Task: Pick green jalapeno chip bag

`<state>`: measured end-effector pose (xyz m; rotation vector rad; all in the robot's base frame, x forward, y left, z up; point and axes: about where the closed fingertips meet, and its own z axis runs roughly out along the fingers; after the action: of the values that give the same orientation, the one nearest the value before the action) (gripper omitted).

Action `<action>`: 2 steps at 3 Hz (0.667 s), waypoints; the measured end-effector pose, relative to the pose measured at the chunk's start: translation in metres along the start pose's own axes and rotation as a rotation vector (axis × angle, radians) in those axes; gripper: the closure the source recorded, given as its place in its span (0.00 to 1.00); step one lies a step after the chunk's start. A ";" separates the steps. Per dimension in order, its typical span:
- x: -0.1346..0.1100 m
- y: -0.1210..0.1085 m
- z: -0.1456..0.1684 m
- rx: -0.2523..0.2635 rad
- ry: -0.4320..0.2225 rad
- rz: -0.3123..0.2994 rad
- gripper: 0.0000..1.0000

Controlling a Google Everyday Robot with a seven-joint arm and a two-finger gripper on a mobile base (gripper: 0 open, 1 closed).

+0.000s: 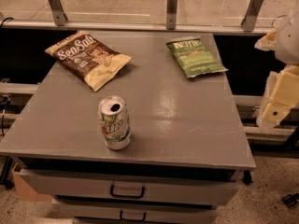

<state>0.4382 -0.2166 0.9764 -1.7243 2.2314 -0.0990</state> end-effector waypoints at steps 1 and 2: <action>0.000 0.000 0.000 0.000 0.000 0.000 0.00; -0.003 -0.007 0.003 0.004 -0.032 -0.010 0.00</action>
Offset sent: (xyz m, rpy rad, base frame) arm 0.0185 0.0031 -0.0072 0.0599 -0.0095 0.0405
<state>0.4461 -0.2147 0.9758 -1.7234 2.1985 -0.0783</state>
